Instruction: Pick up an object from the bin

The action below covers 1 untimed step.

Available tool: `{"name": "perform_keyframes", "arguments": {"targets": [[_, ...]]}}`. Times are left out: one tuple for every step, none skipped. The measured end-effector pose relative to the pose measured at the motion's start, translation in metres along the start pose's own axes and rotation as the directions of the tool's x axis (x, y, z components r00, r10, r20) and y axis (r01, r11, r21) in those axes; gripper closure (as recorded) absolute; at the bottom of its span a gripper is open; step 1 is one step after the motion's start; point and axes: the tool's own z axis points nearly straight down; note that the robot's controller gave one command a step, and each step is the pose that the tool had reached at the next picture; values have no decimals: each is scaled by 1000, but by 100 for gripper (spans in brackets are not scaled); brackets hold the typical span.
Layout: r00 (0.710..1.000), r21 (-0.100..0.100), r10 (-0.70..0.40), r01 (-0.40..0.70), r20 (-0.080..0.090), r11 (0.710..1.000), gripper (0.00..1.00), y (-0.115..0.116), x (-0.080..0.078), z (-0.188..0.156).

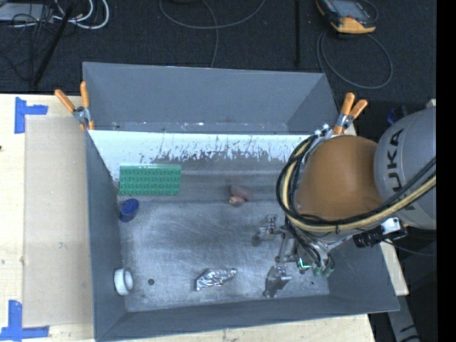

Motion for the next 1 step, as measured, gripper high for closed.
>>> {"name": "perform_keyframes", "arguments": {"targets": [[1000, -1, 4, -4, 10, 1000, 0, 58, -29, 99]]}}
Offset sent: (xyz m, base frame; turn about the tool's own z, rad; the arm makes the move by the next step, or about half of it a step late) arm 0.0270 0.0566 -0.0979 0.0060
